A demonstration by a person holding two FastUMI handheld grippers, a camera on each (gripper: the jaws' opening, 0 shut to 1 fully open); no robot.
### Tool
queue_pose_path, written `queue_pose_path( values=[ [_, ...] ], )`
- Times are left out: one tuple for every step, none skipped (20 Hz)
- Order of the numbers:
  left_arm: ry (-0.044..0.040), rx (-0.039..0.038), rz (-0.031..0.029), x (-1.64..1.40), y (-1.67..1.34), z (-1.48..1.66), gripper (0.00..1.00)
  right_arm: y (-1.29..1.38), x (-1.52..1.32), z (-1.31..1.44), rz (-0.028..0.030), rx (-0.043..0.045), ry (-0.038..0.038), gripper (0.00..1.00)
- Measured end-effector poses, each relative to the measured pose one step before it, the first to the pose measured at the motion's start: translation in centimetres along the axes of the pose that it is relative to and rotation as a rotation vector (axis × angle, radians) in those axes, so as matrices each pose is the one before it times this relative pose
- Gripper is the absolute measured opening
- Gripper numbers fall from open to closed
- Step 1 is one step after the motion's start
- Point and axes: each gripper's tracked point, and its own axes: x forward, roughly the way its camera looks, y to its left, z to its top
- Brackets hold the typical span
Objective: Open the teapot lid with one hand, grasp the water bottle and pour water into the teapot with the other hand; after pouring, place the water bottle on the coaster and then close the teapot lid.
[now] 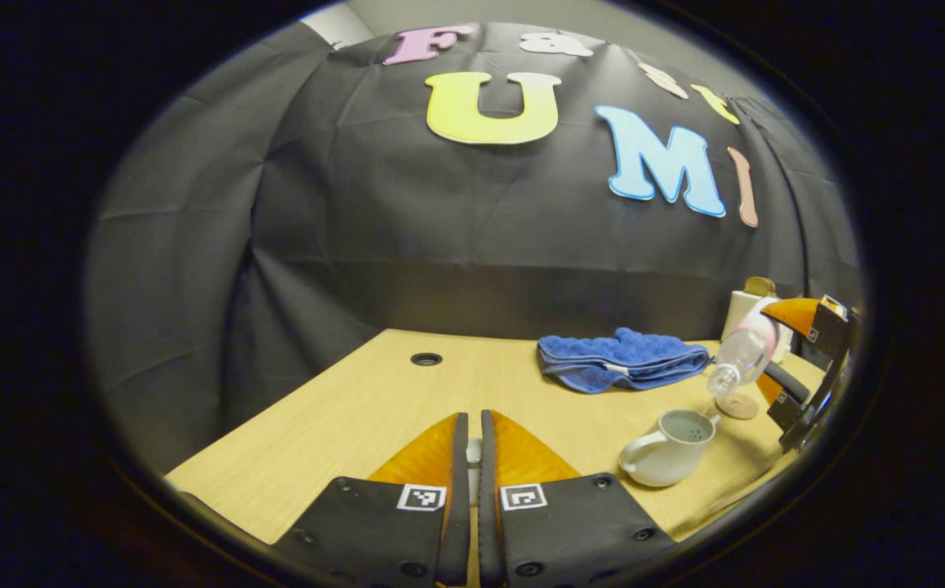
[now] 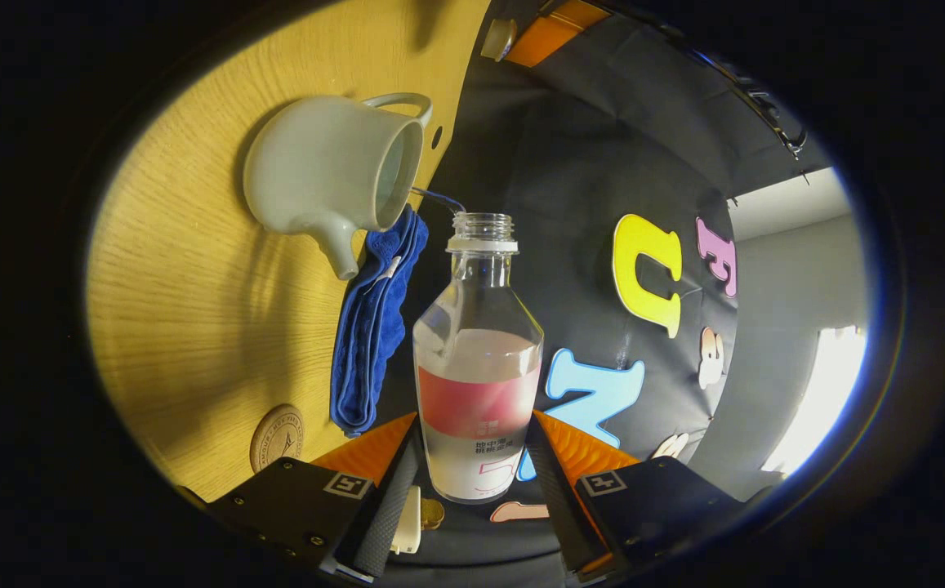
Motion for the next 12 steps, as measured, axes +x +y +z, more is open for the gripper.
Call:
queue_pose_path(
  values=[
    [0.00049,0.00028,-0.00021,0.044,-0.035,0.034,0.11,-0.126,0.083,0.062,-0.00334,-0.00188,0.00001,0.77],
    [0.00096,0.00047,0.00012,-0.046,-0.012,-0.027,0.1,-0.181,0.104,-0.062,-0.0045,-0.0024,0.00005,0.77],
    [0.0014,0.00045,0.00007,-0.011,0.04,0.003,0.11,-0.124,0.084,-0.036,-0.00387,-0.00324,-0.00079,0.77],
    [0.00149,0.00064,-0.00016,0.036,0.015,0.018,0.1,-0.212,0.019,-0.122,-0.00317,-0.00229,0.00004,0.77],
    [0.00118,0.00091,-0.00012,0.02,-0.079,-0.06,0.11,-0.152,0.023,-0.045,-0.00318,-0.0028,-0.00053,0.77],
    [0.00009,0.00065,-0.00005,0.057,-0.002,-0.109,0.11,-0.114,0.079,-0.13,-0.00459,-0.00495,-0.00054,0.77],
    [-0.00004,0.00057,0.00006,-0.031,-0.012,0.065,0.1,-0.099,0.077,-0.016,-0.00423,-0.00505,0.00018,0.77],
    [0.0002,0.0006,0.00028,-0.046,-0.023,-0.058,0.1,-0.095,0.154,-0.08,-0.0028,-0.00372,-0.00004,0.77],
    [0.00025,0.00058,0.00052,-0.014,0.013,0.055,0.11,-0.098,0.022,-0.031,-0.00331,-0.00354,0.00036,0.77],
    [-0.00011,0.00063,0.00051,0.006,0.005,0.082,0.1,-0.009,0.065,-0.088,-0.00351,-0.00354,0.00111,0.77],
    [0.00071,0.00068,0.00001,-0.017,0.104,-0.092,0.11,-0.049,-0.018,-0.017,-0.00314,-0.00295,0.00047,0.77],
    [0.00133,0.00063,-0.00056,0.051,-0.104,-0.098,0.11,-0.135,-0.038,-0.059,-0.00364,-0.00391,-0.00029,0.77]
  ],
)
